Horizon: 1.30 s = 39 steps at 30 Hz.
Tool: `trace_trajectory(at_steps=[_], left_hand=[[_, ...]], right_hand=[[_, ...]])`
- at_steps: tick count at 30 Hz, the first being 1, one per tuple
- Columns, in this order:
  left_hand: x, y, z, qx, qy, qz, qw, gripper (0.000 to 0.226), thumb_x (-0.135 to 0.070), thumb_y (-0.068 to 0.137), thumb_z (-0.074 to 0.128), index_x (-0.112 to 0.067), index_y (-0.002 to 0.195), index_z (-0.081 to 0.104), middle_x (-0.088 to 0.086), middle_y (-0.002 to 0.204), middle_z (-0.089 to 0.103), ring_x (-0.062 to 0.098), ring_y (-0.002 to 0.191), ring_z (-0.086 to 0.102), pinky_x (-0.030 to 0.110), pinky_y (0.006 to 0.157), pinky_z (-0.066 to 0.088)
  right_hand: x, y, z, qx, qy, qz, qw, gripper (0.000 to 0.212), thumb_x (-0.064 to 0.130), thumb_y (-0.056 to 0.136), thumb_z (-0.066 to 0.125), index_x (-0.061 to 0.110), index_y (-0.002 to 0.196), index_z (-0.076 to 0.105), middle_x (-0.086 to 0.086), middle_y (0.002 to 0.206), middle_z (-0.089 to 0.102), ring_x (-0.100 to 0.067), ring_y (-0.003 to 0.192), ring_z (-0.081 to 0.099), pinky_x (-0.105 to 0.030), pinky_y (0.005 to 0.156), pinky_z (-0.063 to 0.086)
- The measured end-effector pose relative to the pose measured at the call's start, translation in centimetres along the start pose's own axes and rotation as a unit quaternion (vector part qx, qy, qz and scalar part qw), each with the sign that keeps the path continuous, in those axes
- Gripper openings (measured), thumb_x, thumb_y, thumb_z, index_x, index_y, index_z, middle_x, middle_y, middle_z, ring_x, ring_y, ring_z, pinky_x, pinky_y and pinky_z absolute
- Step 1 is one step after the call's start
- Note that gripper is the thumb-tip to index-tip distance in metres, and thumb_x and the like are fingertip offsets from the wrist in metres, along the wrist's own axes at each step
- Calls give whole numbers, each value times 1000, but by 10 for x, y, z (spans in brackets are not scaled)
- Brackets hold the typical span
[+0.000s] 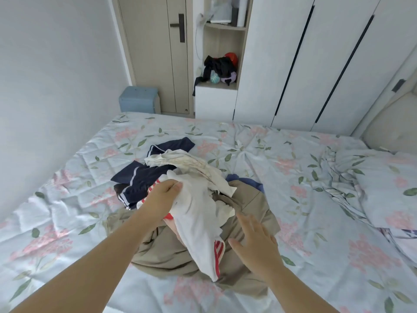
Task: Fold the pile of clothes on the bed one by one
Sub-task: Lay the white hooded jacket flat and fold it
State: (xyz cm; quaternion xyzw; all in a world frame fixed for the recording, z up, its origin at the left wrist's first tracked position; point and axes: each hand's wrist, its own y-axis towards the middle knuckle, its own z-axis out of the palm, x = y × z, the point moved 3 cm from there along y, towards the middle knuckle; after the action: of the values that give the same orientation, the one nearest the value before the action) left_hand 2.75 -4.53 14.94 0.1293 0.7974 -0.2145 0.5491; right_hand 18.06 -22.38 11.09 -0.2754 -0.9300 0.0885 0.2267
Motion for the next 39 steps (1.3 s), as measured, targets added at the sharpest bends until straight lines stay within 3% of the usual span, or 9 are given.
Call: trace_trajectory(at_steps=[6,17,20,23,26,31,34,36,39], left_hand=[[-95,-56,29,-29,-11,85,996,32,-19,99,46,-16,69,54,-3,68,43,13,66,37,24,60,31],[-202,-140,90,-12,-175,145,974,24,-15,98,50,-15,76,59,3,81,58,18,82,51,29,79,41],[-235,-155,93,0,-209,190,959,26,-17,97,51,-15,72,57,7,81,55,21,83,48,35,82,40],[-246,-149,87,-42,-163,218,961,30,-20,98,49,-19,68,51,7,78,46,20,76,41,32,75,36],[-220,-132,86,-88,-77,173,978,36,-20,98,46,-19,64,38,-2,64,35,13,60,30,25,55,25],[-148,-104,97,-81,144,128,978,34,-8,96,41,-16,63,37,0,65,36,16,64,33,28,51,21],[-114,-108,117,1,263,113,958,11,-12,94,47,-15,94,58,2,95,56,21,90,53,25,67,43],[-102,-126,143,109,306,132,937,53,-24,94,56,-18,142,35,-2,142,35,21,134,33,28,105,32],[-93,-162,186,249,214,100,939,85,-41,88,63,-26,151,8,-10,150,12,12,144,11,27,113,18]], right_hand=[[-16,-33,-53,-38,46,-66,996,70,55,92,43,40,150,6,8,159,7,-16,146,11,-40,115,17],[-56,-78,-105,-36,177,-125,976,102,66,71,64,36,149,7,20,153,19,-12,141,23,-41,113,27],[-64,-84,-123,-70,275,-145,948,63,48,79,69,39,133,38,20,131,50,-5,123,48,-30,103,41],[-74,-93,-150,-109,279,-147,943,16,26,95,55,30,110,60,12,102,65,-7,95,62,-11,75,44],[-85,-98,-171,-94,306,-98,942,26,26,98,49,8,92,67,-9,91,69,-13,75,59,-16,60,40],[-90,-102,-191,-17,315,-49,948,21,18,95,52,12,77,61,-4,78,59,-16,71,53,-22,63,38],[-95,-100,-194,2,344,0,939,15,12,90,56,10,76,61,-13,85,66,-24,77,59,-28,69,42],[-95,-100,-193,-1,418,41,907,9,5,88,55,3,82,62,-22,95,67,-27,80,61,-30,71,46],[-88,-102,-193,6,538,64,840,14,-3,91,49,-2,82,60,-15,74,61,-23,63,57,-30,60,48]])
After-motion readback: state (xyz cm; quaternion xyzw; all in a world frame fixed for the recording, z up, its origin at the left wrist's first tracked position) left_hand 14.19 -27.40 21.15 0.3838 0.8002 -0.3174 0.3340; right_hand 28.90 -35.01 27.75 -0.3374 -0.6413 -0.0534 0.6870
